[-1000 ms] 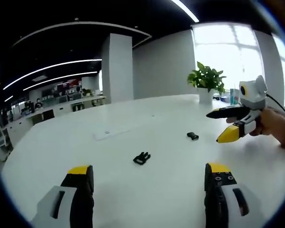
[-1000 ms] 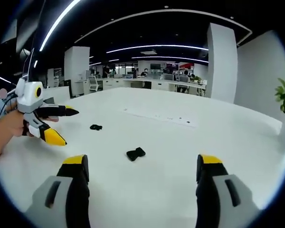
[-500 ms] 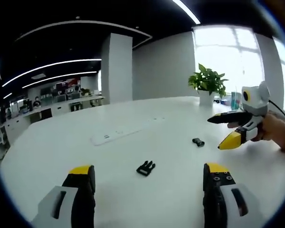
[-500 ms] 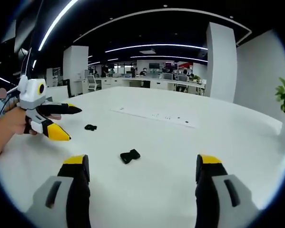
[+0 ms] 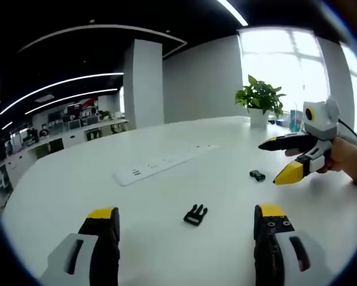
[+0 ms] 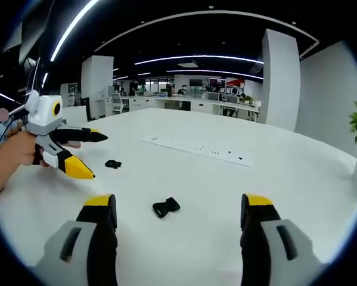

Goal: Snap the two parts of the plastic buckle together until the buckle closes and remains connected.

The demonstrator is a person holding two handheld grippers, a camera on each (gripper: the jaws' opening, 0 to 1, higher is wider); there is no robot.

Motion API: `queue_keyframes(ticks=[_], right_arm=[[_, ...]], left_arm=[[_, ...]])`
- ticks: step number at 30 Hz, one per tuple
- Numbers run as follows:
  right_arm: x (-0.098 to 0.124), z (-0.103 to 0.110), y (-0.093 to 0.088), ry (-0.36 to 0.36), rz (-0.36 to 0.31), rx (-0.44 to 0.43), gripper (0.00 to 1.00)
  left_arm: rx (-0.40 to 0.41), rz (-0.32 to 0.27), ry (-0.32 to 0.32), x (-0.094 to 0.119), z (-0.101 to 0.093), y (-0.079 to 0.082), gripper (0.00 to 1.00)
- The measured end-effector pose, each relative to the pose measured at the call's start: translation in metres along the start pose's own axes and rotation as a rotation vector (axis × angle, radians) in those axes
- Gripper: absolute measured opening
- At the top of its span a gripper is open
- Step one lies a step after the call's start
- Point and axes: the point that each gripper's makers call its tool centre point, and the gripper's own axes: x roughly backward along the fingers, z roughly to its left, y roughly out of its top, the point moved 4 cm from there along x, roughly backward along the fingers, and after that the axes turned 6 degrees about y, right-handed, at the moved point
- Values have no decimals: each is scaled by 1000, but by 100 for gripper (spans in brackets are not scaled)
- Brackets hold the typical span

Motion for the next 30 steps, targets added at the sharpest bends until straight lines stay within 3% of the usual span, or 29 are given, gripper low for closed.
queue_keyframes(ticks=[11,15,30], right_arm=[[-17,-6,3,-13,13,-6,84],[-24,-9,5,-23,13,-21,84],[-29,-18,3,-47,27,-17,84]], left_arm=[[11,4,-2,-11,10,7,97],[-19,20,-29,-16,11,12,97],[-34,35,-82,-34,24,21,89]])
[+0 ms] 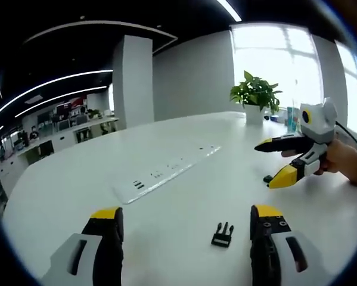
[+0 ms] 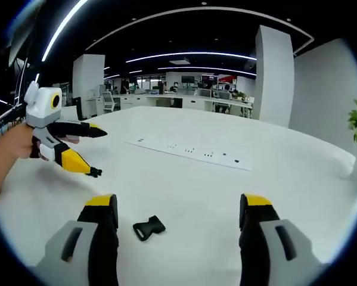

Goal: Snap the two parts of the plastic buckle together until the buckle closes and remains connected.

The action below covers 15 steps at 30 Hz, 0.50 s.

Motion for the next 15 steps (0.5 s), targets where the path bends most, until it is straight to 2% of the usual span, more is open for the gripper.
queue_keyframes(ticks=[8,11,15], right_arm=[[5,3,1,4,-13,-1,84],[8,4,0,5,-12,2,83],[7,2,0,1,-15,4,82]], left_arm=[[-46,-10,-8,4,3,4,83],[-41,-16,-40,5,2,2,82],[-40,10,-83,8,-3,-5,81]])
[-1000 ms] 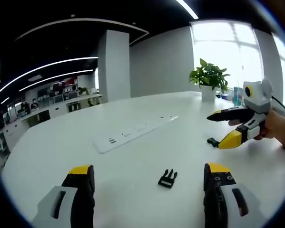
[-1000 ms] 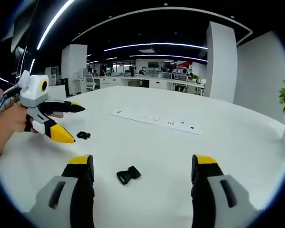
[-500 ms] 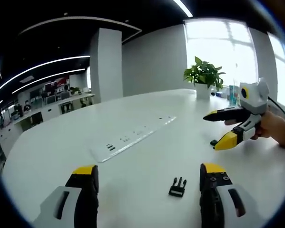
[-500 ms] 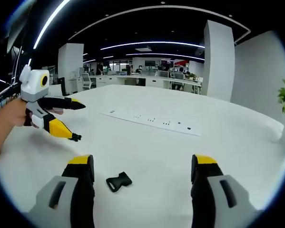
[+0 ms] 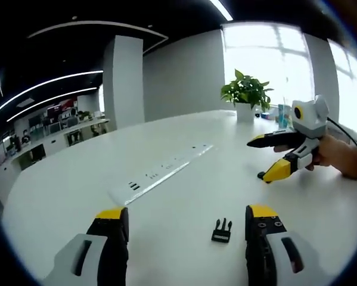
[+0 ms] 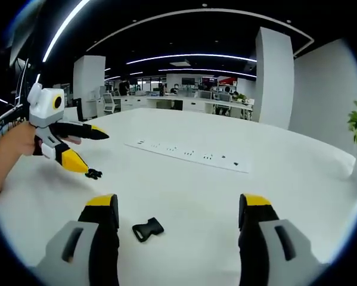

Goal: Snap the two parts of the plastic buckle together until the buckle closes and remains connected.

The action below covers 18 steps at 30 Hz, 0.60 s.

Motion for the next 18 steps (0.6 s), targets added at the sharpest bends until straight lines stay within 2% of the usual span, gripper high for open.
queue_keyframes(ticks=[4,8,12,18], right_arm=[[-1,-1,-2,-3,7,10,81],[-2,4,-3,11,16,29,82],[1,5,-7,-11,33,32,81],[6,6,-12,-19,35,18,80]], left_arm=[[-25,18,-61,4,-6,-4,66],[-53,34,-58,1,-6,-6,68],[-74,40,-65,0,-6,-7,68],[-102,34,-75,-1,-8,-7,56]])
